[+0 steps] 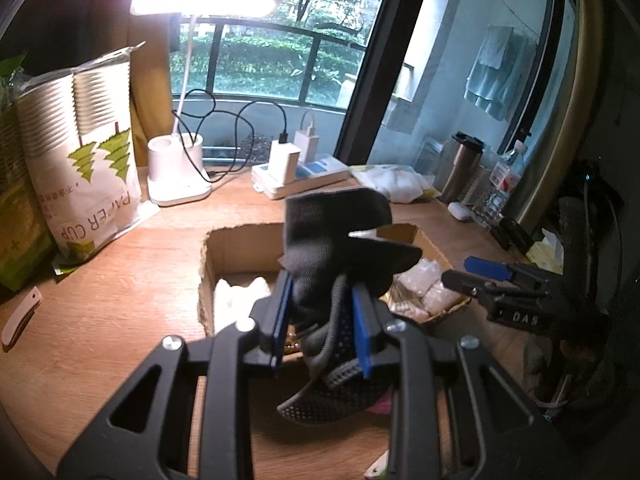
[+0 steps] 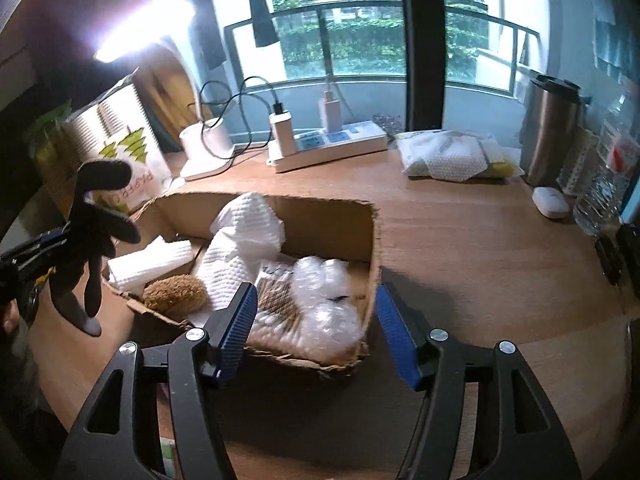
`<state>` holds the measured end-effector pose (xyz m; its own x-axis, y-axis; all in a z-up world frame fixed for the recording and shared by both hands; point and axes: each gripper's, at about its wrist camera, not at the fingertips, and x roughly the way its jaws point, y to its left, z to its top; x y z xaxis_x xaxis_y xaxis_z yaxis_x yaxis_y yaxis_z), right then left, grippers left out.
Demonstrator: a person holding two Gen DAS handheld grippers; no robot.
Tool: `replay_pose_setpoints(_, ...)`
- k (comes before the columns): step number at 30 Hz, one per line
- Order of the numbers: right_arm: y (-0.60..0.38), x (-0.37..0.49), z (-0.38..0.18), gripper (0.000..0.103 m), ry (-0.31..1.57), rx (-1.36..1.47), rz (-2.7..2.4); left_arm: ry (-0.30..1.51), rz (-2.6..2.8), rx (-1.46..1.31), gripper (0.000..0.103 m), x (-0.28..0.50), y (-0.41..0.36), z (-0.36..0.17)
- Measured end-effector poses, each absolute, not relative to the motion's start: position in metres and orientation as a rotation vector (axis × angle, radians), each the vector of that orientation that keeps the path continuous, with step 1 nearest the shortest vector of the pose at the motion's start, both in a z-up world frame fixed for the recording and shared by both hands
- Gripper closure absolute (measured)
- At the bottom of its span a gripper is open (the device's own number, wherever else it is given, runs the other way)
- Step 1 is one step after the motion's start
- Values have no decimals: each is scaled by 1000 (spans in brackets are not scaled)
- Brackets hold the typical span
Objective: Organize soft objects
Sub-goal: 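Carry the sock and bubble wrap over the box, right gripper releasing the wrap inside, then lower the grey sock into the box and open the left gripper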
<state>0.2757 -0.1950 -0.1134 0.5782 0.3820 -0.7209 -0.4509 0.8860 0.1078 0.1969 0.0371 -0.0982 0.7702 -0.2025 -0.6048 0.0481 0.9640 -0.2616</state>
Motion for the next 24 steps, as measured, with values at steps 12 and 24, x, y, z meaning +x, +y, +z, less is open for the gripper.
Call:
replay_pose_setpoints(12,-220,303,-149,38,895,-73,350,690,-134,-224,74,202,25,-98)
replay_pose_setpoints(24,-232,299,-134,38,842,-17,445,734,-155,-187,74,227,-13,-103)
